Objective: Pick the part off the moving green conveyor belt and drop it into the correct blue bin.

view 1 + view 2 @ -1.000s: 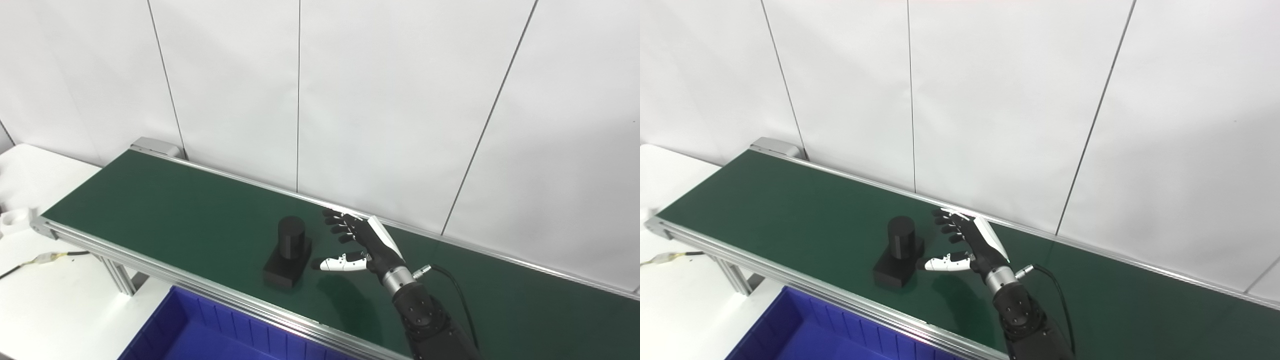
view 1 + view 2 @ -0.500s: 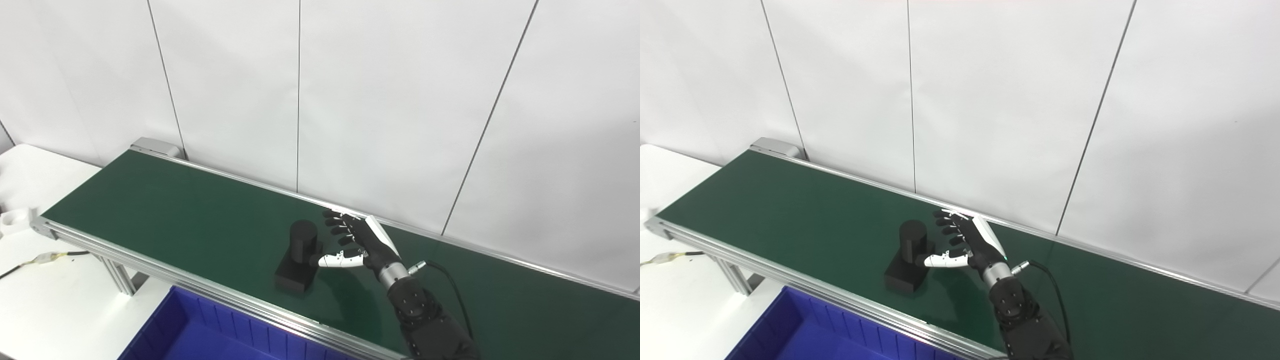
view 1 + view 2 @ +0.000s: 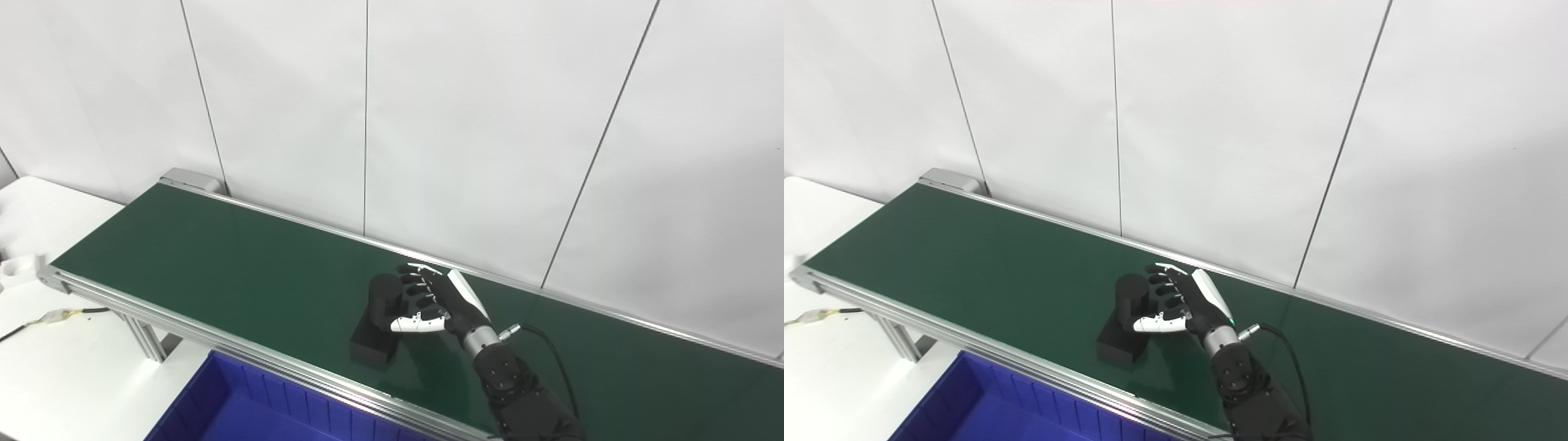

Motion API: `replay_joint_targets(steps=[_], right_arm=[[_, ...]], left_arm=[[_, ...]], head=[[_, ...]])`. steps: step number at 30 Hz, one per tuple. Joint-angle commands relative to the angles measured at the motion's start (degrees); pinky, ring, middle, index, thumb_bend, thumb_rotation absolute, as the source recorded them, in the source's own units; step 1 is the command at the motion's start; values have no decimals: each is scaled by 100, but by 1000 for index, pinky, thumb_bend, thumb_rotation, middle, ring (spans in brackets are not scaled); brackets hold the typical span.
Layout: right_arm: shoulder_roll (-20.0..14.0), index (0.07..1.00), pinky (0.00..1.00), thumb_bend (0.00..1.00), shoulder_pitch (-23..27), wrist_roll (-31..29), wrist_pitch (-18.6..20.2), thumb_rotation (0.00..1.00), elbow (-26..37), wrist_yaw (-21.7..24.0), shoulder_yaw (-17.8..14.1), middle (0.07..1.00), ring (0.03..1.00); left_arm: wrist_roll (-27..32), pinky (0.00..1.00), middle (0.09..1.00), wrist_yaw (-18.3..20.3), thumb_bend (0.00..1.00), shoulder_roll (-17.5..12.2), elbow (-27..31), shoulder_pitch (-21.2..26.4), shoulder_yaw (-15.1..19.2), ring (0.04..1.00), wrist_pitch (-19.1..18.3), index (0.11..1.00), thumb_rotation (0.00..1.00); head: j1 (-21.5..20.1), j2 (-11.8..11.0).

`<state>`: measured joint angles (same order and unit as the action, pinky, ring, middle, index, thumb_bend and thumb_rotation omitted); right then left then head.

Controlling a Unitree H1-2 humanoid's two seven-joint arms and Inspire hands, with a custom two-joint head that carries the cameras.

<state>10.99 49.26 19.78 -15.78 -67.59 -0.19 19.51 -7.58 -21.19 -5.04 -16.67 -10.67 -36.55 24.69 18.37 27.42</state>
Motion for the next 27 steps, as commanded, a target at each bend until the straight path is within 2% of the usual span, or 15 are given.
replay_joint_targets(steps=[1, 7, 9, 11, 12, 14, 15, 16, 17, 27], right_arm=[[166, 831, 678, 704, 295, -9, -401, 159, 43, -77, 8, 802, 771], [202, 820, 674, 730, 258, -32, -520, 113, -23, -151, -9, 795, 763], [210, 778, 639, 744, 249, -13, -620, 39, -50, -230, -4, 756, 715], [221, 766, 628, 746, 237, -19, -710, 16, -70, -302, -19, 744, 700], [230, 724, 574, 746, 228, -40, -755, 6, -84, -342, -41, 706, 645], [241, 682, 538, 745, 212, -78, -834, 1, -103, -405, -80, 667, 601], [242, 600, 517, 633, 209, -73, -874, 0, -115, -438, -81, 593, 517], [238, 516, 510, 556, 207, -57, -910, 0, -124, -465, -76, 540, 477], [230, 489, 509, 533, 206, -41, -932, 0, -124, -481, -66, 523, 468], [173, 470, 516, 518, 153, -59, -982, 0, -48, -471, -82, 508, 461]], left_arm=[[-68, 630, 732, -59, 824, 184, 253, -97, -150, 692, 224, 760, 592], [-90, 628, 731, -104, 820, 169, 271, -94, -191, 692, 224, 759, 591], [-97, 629, 734, -122, 815, 166, 271, -90, -201, 697, 224, 759, 593], [-101, 630, 735, -136, 813, 165, 272, -88, -208, 699, 224, 759, 594], [-86, 629, 735, -125, 815, 170, 269, -92, -203, 699, 224, 758, 595], [-82, 631, 735, -126, 818, 173, 272, -94, -206, 701, 224, 758, 597], [-98, 631, 733, -142, 816, 162, 283, -95, -214, 699, 224, 757, 598], [-114, 630, 734, -162, 812, 151, 288, -90, -225, 698, 224, 758, 601], [-128, 627, 734, -184, 811, 145, 290, -84, -234, 698, 224, 758, 603], [-112, 629, 734, -220, 817, 118, 337, -118, -251, 697, 224, 763, 625]], head=[[0, 5], [0, 34], [-2, 44], [-2, 44], [-2, 44], [-2, 44], [-13, 63], [-13, 63], [-13, 63], [-56, 106]])
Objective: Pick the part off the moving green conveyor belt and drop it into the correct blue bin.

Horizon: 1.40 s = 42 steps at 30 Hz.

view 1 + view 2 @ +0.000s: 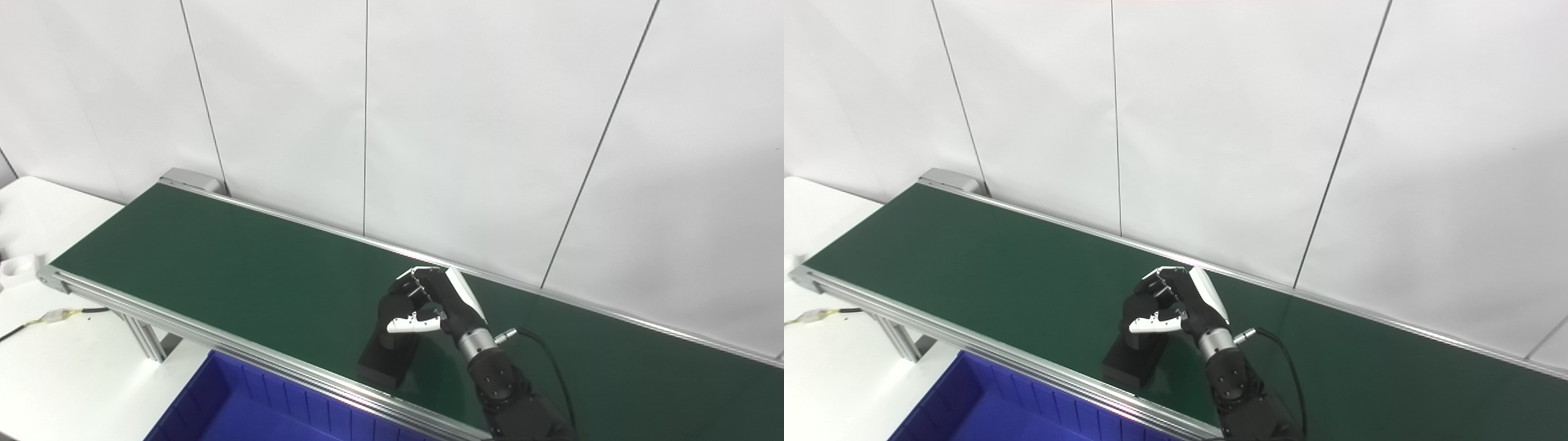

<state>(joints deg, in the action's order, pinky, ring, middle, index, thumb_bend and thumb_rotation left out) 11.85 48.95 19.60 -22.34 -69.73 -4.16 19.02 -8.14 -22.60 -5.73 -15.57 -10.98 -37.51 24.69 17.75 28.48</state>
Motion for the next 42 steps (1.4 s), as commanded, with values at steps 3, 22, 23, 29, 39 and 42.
replay_joint_targets(steps=[3, 22, 23, 29, 39, 42], right_arm=[[77, 468, 522, 518, 181, -73, -372, 0, 170, -67, -60, 513, 460], [-159, 487, 479, 518, -171, -118, -306, 0, 1067, -60, -163, 507, 448], [-194, 488, 478, 518, -223, -153, -292, 0, 1202, -24, -193, 506, 448], [-443, 483, 448, 518, -629, -229, -103, 0, 2325, 93, -354, 509, 446], [-636, 481, 434, 519, -1176, -356, 733, 0, 4202, 340, -582, 508, 441], [-673, 501, 412, 519, -1336, -417, 1065, 0, 4762, 409, -685, 495, 429]], left_arm=[[-102, 626, 731, -105, 821, 171, 234, -85, -156, 694, 224, 764, 640], [-4, 631, 748, -36, 812, 89, 225, -48, -51, 707, 224, 765, 658], [23, 631, 746, -12, 816, 87, 221, -50, -22, 706, 224, 764, 660], [152, 632, 735, 123, 822, 58, 169, -36, 112, 698, 224, 758, 662], [371, 633, 727, 534, 798, 31, 168, -83, 517, 695, 224, 760, 647], [474, 646, 730, 708, 797, 61, 199, -148, 704, 703, 224, 758, 649]], head=[[-1, 10], [-224, 16], [-261, 7], [-374, -6], [-620, -37], [-768, -22]])
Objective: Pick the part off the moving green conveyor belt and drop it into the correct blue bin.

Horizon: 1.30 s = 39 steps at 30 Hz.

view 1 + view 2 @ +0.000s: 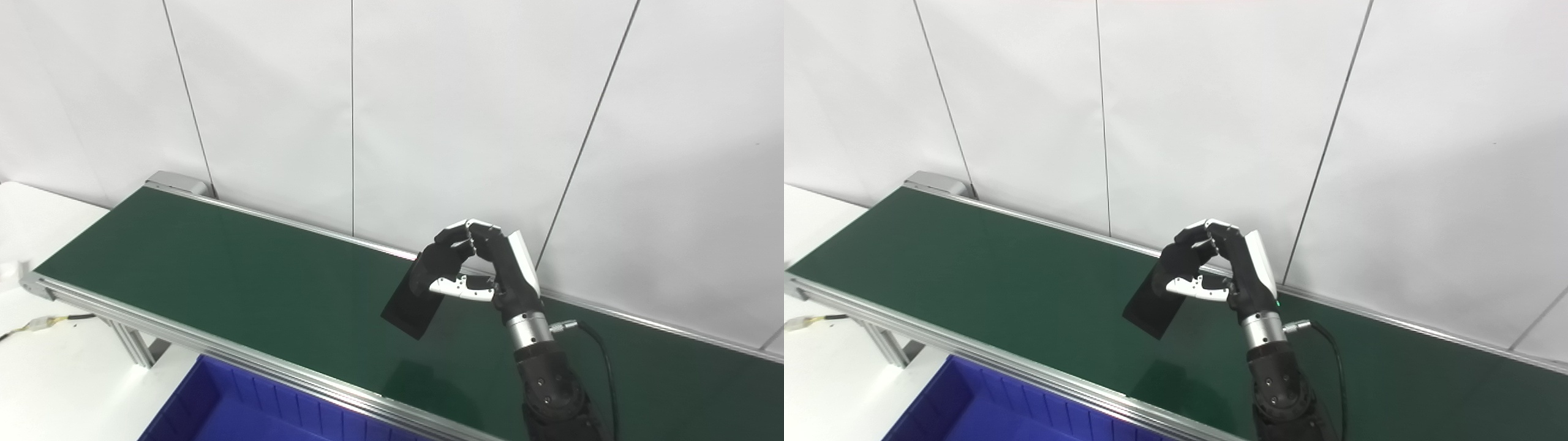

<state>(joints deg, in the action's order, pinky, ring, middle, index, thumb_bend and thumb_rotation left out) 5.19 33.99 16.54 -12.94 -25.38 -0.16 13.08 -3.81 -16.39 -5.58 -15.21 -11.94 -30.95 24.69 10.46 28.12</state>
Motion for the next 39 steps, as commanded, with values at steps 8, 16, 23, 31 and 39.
replay_joint_targets(steps=[8, 16, 23, 31, 39], right_arm=[[-140, 514, 387, 518, -261, -142, 649, 0, 1606, 3, -340, 492, 420], [-335, 502, 398, 519, -684, -389, 799, 0, 2562, 101, -527, 500, 430], [-427, 508, 379, 517, -1088, -157, 1132, 0, 3382, 34, -610, 508, 420], [-435, 511, 368, 518, -1556, 93, 1595, 0, 4256, 67, -660, 498, 420], [-482, 514, 371, 518, -2211, 389, 2020, 0, 5133, 136, -671, 488, 420]], left_arm=[[236, 658, 735, 648, 760, 114, 242, -170, 531, 703, 224, 764, 650], [321, 673, 746, 1107, 748, 152, 331, -244, 950, 718, 224, 780, 696], [455, 691, 763, 1609, 754, 147, 426, -296, 1390, 734, 224, 806, 749], [667, 715, 776, 2223, 756, 224, 549, -367, 1890, 748, 223, 827, 784], [767, 718, 776, 2641, 718, 253, 685, -414, 2306, 741, 222, 834, 791]], head=[[-436, 92], [-841, 209], [-1264, 451], [-1614, 732], [-1968, 1136]])
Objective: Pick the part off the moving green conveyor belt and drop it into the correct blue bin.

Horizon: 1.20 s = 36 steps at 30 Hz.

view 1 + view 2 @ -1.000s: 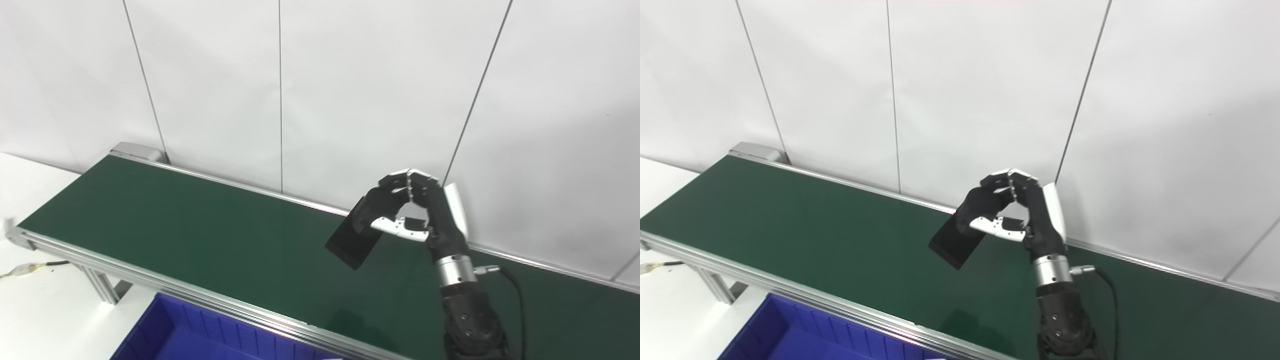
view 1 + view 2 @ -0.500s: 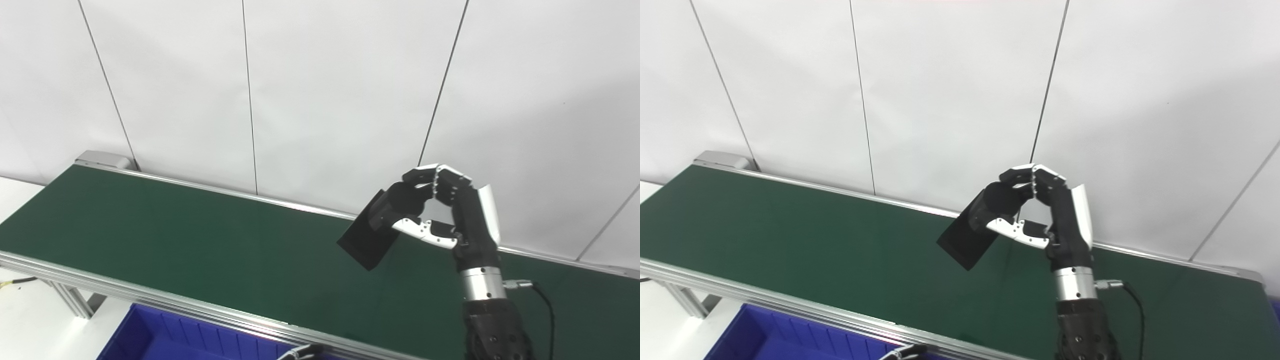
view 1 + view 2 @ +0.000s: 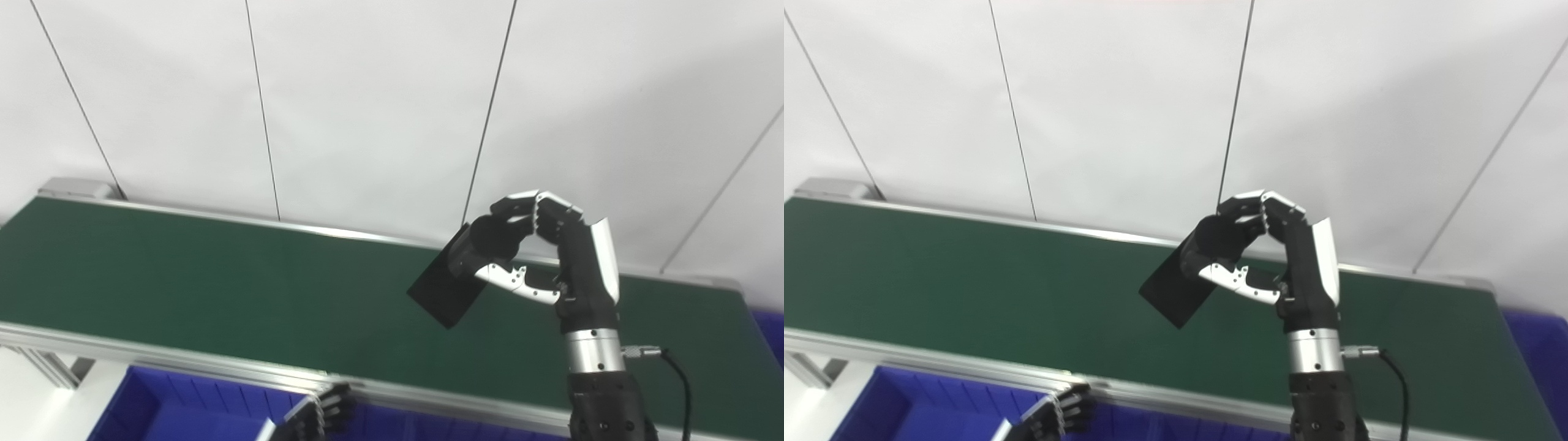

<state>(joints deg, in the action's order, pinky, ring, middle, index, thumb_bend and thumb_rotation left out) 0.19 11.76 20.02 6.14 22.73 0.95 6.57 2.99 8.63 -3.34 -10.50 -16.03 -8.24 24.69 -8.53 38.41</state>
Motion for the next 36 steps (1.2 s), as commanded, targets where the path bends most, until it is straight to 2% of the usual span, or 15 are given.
replay_joint_targets(steps=[1, 7, 17, 27, 36], right_arm=[[19, 514, 370, 518, -53, 52, 154, 0, 398, 31, -19, 489, 419], [24, 514, 360, 518, -539, 149, 188, 0, 772, 12, -1, 490, 418], [135, 520, 359, 518, -1219, 255, 229, 0, 1092, -28, -1, 488, 417], [121, 517, 322, 517, -2070, 410, -15, 0, 1231, -79, 60, 490, 405], [92, 500, 364, 518, -2982, 369, -300, 0, 1244, -244, 82, 500, 427]], left_arm=[[104, 717, 775, 187, 717, 34, 226, -3, 78, 741, 222, 833, 790], [155, 712, 769, 369, 724, 7, 316, 39, 286, 738, 224, 826, 784], [360, 707, 768, 646, 712, -91, 435, 125, 482, 738, 221, 825, 761], [519, 710, 774, 838, 709, -131, 453, 181, 629, 743, 218, 830, 765], [683, 713, 774, 966, 722, -221, 474, 189, 748, 746, 223, 832, 767]], head=[[-69, 108], [-261, 389], [-537, 643], [-685, 736], [-894, 736]])
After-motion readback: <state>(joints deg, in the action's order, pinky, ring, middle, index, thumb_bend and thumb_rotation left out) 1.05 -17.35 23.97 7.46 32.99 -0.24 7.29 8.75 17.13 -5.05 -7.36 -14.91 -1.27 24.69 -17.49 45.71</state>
